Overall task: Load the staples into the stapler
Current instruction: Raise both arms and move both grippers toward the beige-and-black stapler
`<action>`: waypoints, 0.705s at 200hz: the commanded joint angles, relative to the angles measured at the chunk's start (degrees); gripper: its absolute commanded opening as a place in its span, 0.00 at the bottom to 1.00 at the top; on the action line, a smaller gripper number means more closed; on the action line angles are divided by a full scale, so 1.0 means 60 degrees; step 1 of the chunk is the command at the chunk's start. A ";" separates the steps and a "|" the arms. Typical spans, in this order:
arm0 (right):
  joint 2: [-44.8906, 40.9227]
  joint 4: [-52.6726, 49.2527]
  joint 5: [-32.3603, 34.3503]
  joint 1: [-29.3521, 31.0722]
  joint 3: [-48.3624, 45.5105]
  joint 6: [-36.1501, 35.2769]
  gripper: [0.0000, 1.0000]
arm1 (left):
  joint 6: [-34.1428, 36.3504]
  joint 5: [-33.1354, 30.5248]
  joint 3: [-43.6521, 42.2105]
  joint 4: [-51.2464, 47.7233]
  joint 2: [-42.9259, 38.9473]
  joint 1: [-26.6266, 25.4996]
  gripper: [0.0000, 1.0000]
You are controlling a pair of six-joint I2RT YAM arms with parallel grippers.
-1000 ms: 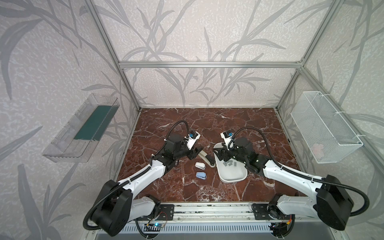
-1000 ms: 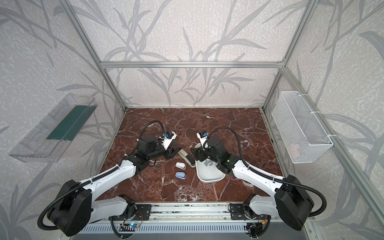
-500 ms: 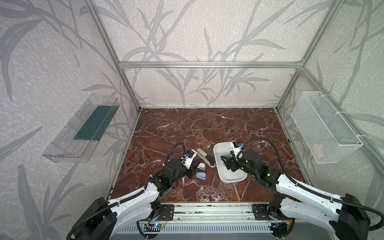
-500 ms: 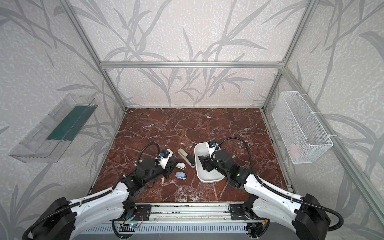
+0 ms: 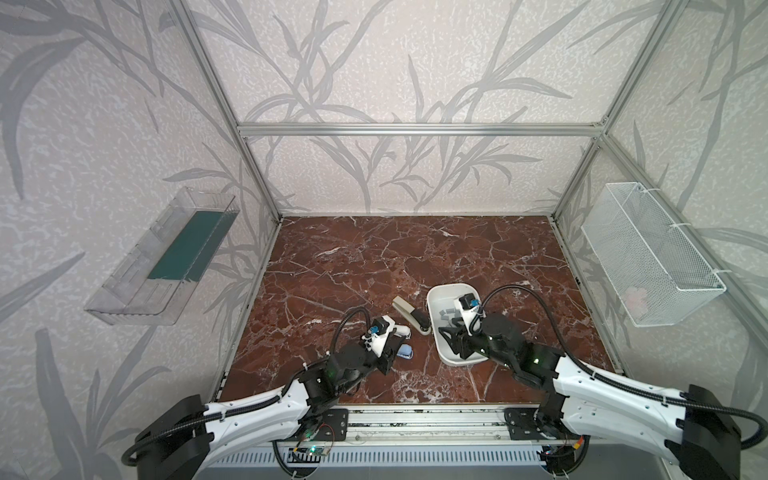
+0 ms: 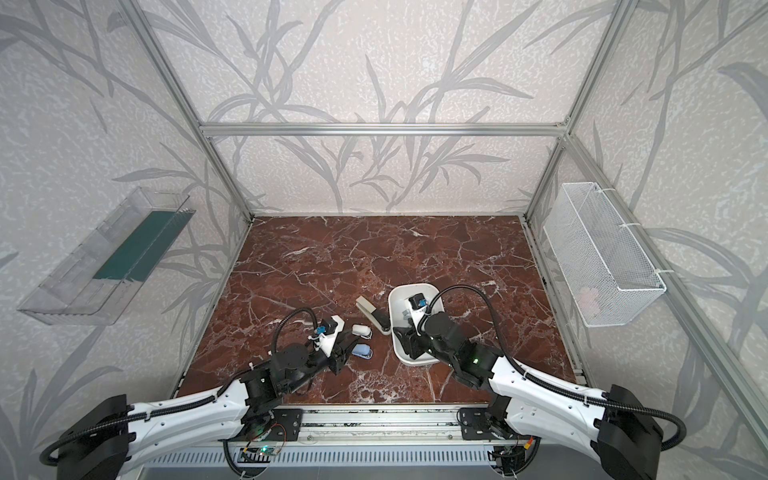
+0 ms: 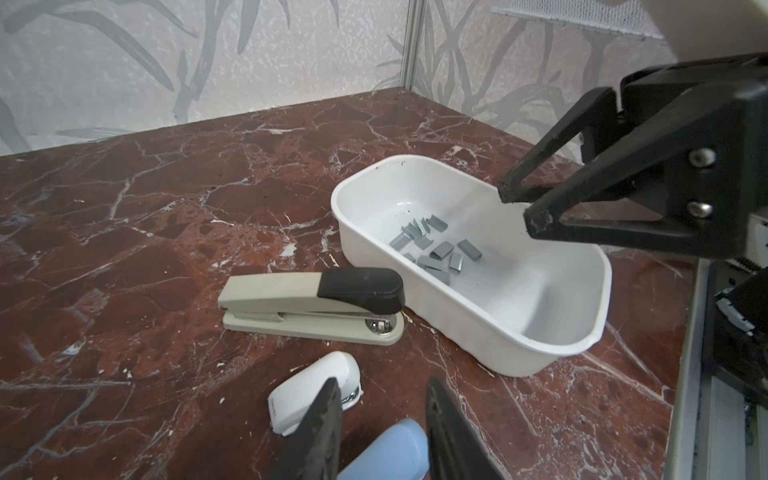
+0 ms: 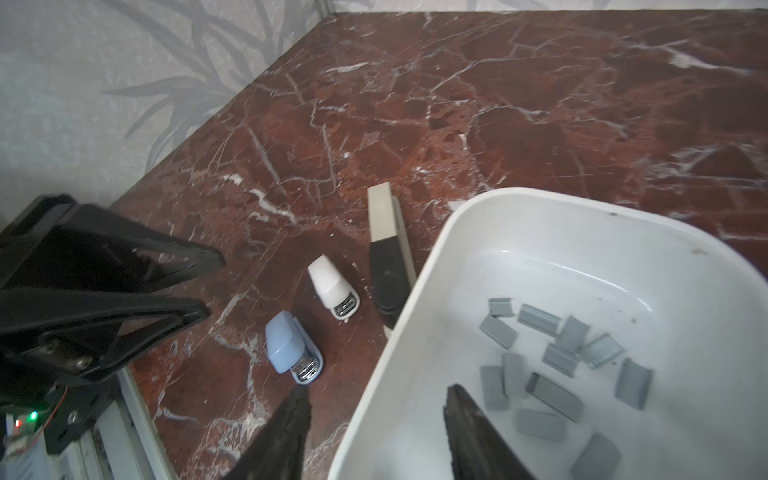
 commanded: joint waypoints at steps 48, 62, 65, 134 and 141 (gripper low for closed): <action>0.3327 0.0953 -0.0246 0.1076 0.1106 0.1093 0.31 | -0.0159 -0.0892 0.0228 0.2063 0.2730 -0.0364 0.33; 0.3789 0.0801 0.0037 0.1072 0.1281 0.1198 0.27 | -0.0126 -0.0930 0.0317 0.2343 0.3283 -0.0382 0.33; 0.3863 0.0708 0.0128 0.1076 0.1321 0.1218 0.26 | -0.0118 -0.0939 0.0343 0.2389 0.3402 -0.0382 0.33; 0.3075 0.0039 0.2540 0.1041 0.0685 0.1592 0.23 | 0.0220 -0.1458 0.0928 0.3060 0.5199 -0.0648 0.32; 0.3097 0.0033 0.2614 0.1038 0.0666 0.1593 0.24 | 0.0292 -0.1560 0.1017 0.2972 0.5292 -0.0729 0.32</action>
